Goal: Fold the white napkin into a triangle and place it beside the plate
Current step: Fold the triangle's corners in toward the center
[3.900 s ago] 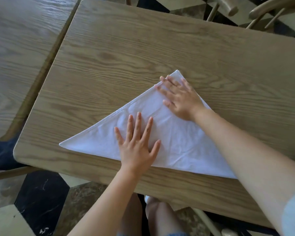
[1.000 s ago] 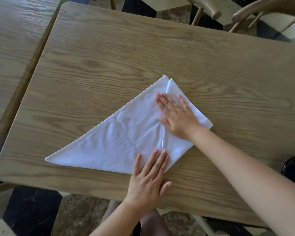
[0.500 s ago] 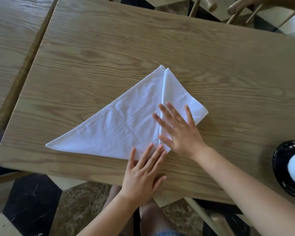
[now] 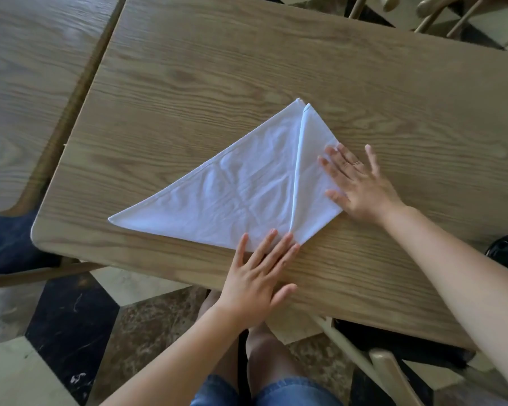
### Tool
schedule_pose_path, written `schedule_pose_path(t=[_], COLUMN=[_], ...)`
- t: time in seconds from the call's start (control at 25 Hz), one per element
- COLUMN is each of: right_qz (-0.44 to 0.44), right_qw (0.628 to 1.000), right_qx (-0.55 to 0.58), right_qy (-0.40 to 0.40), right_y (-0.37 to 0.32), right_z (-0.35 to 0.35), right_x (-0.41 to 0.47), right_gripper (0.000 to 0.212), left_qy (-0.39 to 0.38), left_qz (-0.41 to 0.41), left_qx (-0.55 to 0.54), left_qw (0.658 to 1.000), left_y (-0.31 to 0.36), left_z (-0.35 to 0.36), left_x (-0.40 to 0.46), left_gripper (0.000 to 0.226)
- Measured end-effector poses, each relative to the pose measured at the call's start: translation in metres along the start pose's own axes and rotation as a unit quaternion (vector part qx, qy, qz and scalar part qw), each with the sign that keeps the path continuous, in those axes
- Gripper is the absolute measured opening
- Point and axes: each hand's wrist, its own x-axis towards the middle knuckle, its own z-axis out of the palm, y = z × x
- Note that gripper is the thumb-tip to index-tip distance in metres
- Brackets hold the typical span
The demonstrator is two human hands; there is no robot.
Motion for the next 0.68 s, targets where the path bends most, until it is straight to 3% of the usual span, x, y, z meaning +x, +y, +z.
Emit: schedule_pose_path(t=[0.08, 0.12, 0.16, 0.24, 0.28, 0.32, 0.36, 0.44, 0.68], right_qz=[0.015, 0.011, -0.005, -0.053, -0.072, -0.085, -0.092, -0.096, -0.103], right_qw=[0.999, 0.997, 0.994, 0.992, 0.992, 0.992, 0.992, 0.992, 0.991], right_qx=[0.033, 0.05, 0.059, 0.071, 0.075, 0.078, 0.08, 0.076, 0.068], right_qy=[0.039, 0.065, 0.087, 0.088, 0.072, 0.048, 0.021, -0.029, -0.042], right_y=[-0.024, -0.044, -0.068, -0.117, -0.136, -0.15, -0.159, -0.169, -0.173], right_z=[-0.005, -0.007, -0.009, -0.01, -0.01, -0.008, -0.005, 0.003, 0.004], right_x=[-0.001, -0.001, 0.0, 0.006, 0.009, 0.012, 0.014, 0.015, 0.015], right_gripper=[0.064, 0.063, 0.063, 0.061, 0.06, 0.06, 0.061, 0.061, 0.058], left_qy=[0.07, 0.135, 0.213, 0.329, 0.346, 0.346, 0.341, 0.35, 0.346], left_qz=[-0.089, -0.185, -0.3, -0.47, -0.511, -0.53, -0.538, -0.54, -0.609], left_qx=[-0.126, -0.242, -0.366, -0.556, -0.606, -0.631, -0.644, -0.651, -0.59], left_qw=[0.985, 0.943, 0.855, 0.601, 0.503, 0.449, 0.423, 0.403, 0.401], left_y=[-0.002, -0.002, -0.004, -0.015, -0.025, -0.036, -0.047, -0.065, -0.101], left_z=[-0.009, -0.015, -0.026, -0.048, -0.055, -0.059, -0.062, -0.067, -0.069], left_x=[-0.005, -0.009, -0.014, -0.018, -0.018, -0.018, -0.018, -0.016, -0.016], left_gripper=[0.06, 0.06, 0.059, 0.04, 0.029, 0.024, 0.024, 0.019, 0.014])
